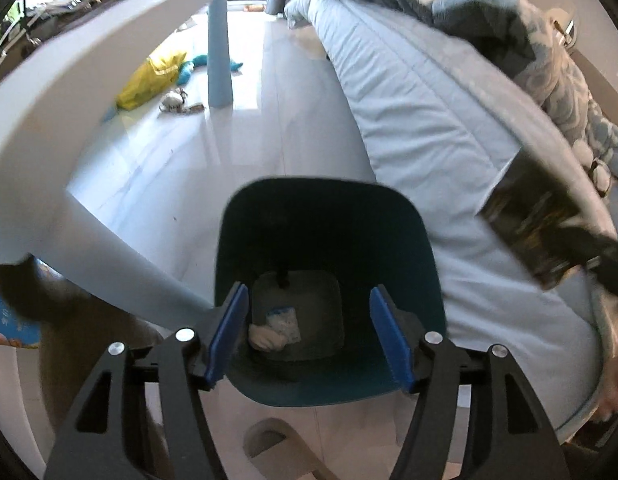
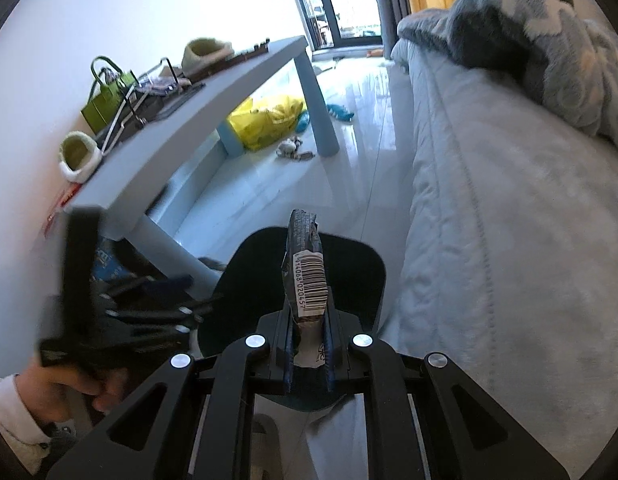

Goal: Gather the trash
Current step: 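Open the left tool over the bin while the right tool holds the black packet above it, then open the right tool over the bin, dropping the black barcode packet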

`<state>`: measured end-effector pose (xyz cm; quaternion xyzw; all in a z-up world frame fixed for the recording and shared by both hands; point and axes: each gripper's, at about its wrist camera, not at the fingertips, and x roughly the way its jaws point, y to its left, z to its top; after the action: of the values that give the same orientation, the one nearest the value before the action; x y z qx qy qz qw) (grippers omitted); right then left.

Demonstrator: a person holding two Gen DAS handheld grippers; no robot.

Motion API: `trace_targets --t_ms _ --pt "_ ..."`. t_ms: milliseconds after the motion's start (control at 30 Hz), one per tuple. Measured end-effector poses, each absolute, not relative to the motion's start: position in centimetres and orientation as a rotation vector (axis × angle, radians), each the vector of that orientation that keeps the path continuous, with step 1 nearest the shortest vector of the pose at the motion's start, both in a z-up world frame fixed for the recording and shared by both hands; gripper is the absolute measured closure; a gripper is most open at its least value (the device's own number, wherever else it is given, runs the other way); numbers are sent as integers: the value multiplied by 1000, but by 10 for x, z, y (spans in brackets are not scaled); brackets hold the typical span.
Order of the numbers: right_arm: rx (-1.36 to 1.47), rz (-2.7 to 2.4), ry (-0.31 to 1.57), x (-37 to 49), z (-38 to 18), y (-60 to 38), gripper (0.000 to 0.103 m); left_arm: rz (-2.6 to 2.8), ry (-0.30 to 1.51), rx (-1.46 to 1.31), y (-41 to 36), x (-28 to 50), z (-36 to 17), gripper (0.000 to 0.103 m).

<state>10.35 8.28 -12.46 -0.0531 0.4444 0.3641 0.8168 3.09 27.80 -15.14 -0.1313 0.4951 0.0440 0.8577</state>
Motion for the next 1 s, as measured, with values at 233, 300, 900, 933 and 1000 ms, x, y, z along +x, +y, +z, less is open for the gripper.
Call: trace_targets --t_ms 233,300,900,933,1000 --pt "-132 768 1033 107 -158 108 91 90 958 -272 282 19 -120 41" --pt "-131 762 1057 107 -164 112 91 85 942 -284 283 16 -113 42" --pt "-186 697 1189 99 -222 142 41 47 816 -356 287 -1 -57 50" --pt "-184 695 1181 99 -221 142 36 45 810 -359 287 -1 -55 50" --pt "-184 695 1181 99 -220 143 35 43 799 -365 287 -1 -50 50"
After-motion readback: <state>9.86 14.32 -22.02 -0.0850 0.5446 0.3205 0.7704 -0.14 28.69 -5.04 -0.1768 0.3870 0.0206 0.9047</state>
